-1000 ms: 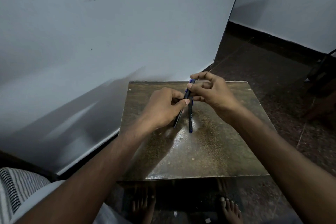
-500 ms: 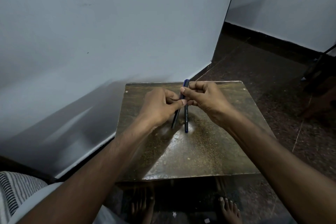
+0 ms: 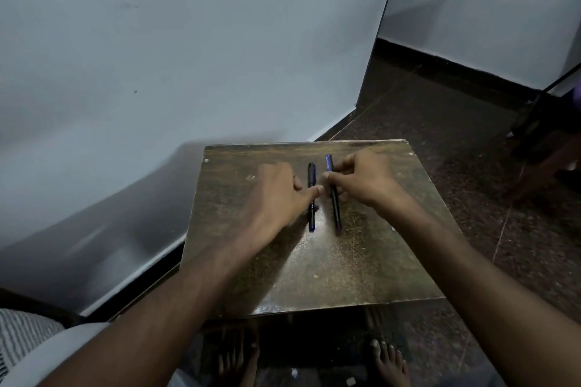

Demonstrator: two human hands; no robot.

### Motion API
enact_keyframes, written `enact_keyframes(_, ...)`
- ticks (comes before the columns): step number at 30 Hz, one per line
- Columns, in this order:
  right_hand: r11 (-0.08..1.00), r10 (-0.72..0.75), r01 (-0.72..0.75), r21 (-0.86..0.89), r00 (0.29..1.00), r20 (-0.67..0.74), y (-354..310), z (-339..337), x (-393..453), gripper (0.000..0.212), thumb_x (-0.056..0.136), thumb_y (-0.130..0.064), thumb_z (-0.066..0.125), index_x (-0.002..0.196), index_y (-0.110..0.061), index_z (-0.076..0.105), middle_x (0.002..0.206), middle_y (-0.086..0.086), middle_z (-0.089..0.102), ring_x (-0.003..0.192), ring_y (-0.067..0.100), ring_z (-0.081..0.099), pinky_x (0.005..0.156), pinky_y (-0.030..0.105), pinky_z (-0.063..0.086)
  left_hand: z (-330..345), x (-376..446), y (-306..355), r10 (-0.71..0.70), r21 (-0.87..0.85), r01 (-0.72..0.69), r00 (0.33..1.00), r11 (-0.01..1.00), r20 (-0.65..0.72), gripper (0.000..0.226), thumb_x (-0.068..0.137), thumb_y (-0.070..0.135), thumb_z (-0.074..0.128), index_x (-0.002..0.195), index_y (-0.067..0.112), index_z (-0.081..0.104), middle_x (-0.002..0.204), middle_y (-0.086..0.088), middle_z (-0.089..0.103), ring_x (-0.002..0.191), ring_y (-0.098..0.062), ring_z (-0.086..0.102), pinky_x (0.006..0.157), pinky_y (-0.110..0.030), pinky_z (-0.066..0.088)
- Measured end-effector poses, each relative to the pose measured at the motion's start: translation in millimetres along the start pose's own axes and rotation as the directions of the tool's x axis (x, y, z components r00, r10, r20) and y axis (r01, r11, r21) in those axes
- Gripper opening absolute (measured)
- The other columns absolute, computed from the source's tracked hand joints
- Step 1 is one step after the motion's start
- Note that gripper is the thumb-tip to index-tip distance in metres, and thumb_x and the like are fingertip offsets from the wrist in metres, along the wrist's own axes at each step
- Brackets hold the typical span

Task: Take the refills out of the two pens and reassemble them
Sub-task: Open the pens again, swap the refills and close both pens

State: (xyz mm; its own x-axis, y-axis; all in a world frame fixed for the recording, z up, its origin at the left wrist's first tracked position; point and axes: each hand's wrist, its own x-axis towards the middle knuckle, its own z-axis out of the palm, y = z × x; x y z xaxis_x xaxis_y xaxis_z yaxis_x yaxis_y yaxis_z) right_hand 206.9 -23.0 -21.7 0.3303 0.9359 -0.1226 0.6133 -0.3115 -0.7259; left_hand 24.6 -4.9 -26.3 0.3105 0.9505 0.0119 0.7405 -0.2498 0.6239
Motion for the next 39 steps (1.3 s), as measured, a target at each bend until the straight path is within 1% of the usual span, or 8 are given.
enact_keyframes(5,0.997,-0.013,0.011,-0.074,1.0,-0.027,3.5,13.6,10.4,0.02,0.091,-0.019,0.089,0.077,-0.021,0.074,0.074,0.006,0.082,0.064,0.018,0.082,0.063,0.037,0.07,6.2,9.0,0.2,-0.023,0.034,0.022,0.999,0.999,0.036,0.037,0.088,0.041,0.09,0.079,0.007,0.082,0.075,-0.008,0.083,0.064,-0.02,0.075,0.058,-0.034,0.059)
enact_keyframes(9,0.991,-0.061,0.056,-0.12,0.997,-0.045,1.6,20.9,13.8,0.02,0.092,-0.017,0.086,0.081,-0.003,0.077,0.069,0.013,0.081,0.064,0.026,0.082,0.067,0.049,0.07,4.8,11.2,-6.6,-0.067,-0.033,0.069,0.995,0.997,0.069,0.028,0.091,0.031,0.089,0.079,0.006,0.081,0.069,-0.006,0.082,0.066,-0.021,0.081,0.069,-0.042,0.069)
enact_keyframes(12,0.984,-0.09,0.083,-0.16,0.995,-0.034,-3.7,25.9,12.7,0.018,0.095,-0.019,0.083,0.084,-0.005,0.077,0.073,0.013,0.081,0.071,0.028,0.081,0.076,0.052,0.069,2.1,11.3,-13.3,-0.088,-0.097,0.098,0.99,0.99,0.109,0.023,0.093,0.022,0.087,0.074,0.012,0.078,0.063,-0.001,0.081,0.057,-0.009,0.079,0.066,-0.033,0.07)
enact_keyframes(20,0.968,-0.149,0.158,-0.195,0.987,0.061,-28.2,30.2,0.6,0.017,0.101,-0.016,0.075,0.112,-0.005,0.081,0.094,0.014,0.084,0.089,0.028,0.082,0.09,0.046,0.066,-3.2,11.7,-16.0,-0.125,-0.244,0.161,0.98,0.956,0.156,0.015,0.097,0.012,0.083,0.085,0.016,0.073,0.078,-0.006,0.084,0.066,-0.011,0.083,0.07,-0.033,0.071)
enact_keyframes(27,0.972,-0.149,0.163,-0.169,0.985,0.092,-24.7,26.1,-6.3,0.018,0.1,-0.018,0.079,0.114,-0.007,0.077,0.085,0.01,0.084,0.075,0.02,0.083,0.073,0.037,0.07,-3.9,13.2,-20.1,-0.109,-0.247,0.142,0.984,0.959,0.142,0.011,0.096,0.015,0.084,0.096,0.016,0.072,0.081,-0.006,0.084,0.07,-0.013,0.084,0.075,-0.039,0.071)
enact_keyframes(31,0.973,-0.149,0.162,-0.162,0.985,0.09,-20.6,19.5,-4.6,0.022,0.099,-0.021,0.08,0.114,-0.005,0.077,0.086,0.012,0.084,0.078,0.024,0.083,0.079,0.041,0.07,-5.8,13.1,-20.3,-0.089,-0.216,0.118,0.987,0.969,0.137,0.014,0.094,0.021,0.087,0.094,0.018,0.073,0.076,-0.002,0.084,0.063,-0.006,0.081,0.067,-0.029,0.07)
enact_keyframes(35,0.929,-0.194,0.166,-0.332,0.98,-0.052,-11.4,-8.7,-2.5,0.014,0.094,-0.025,0.086,0.1,-0.013,0.083,0.08,-0.004,0.073,0.072,0.003,0.064,0.062,0.008,0.043,-8.5,11.2,-18.8,-0.081,-0.185,0.104,0.988,0.977,0.13,0.018,0.093,0.028,0.088,0.088,0.023,0.071,0.077,0.001,0.082,0.06,-0.003,0.078,0.057,-0.014,0.06)
enact_keyframes(39,0.901,-0.138,0.063,-0.43,0.98,-0.145,10.1,-40.3,-5.7,0.011,0.093,-0.015,0.083,0.087,-0.007,0.085,0.084,0.01,0.081,0.083,0.018,0.074,0.075,0.032,0.061,-8.9,8.2,-17.2,-0.055,-0.144,0.07,0.993,0.987,0.109,0.025,0.092,0.037,0.086,0.082,0.028,0.065,0.08,0.0,0.082,0.067,-0.012,0.082,0.058,-0.015,0.061)
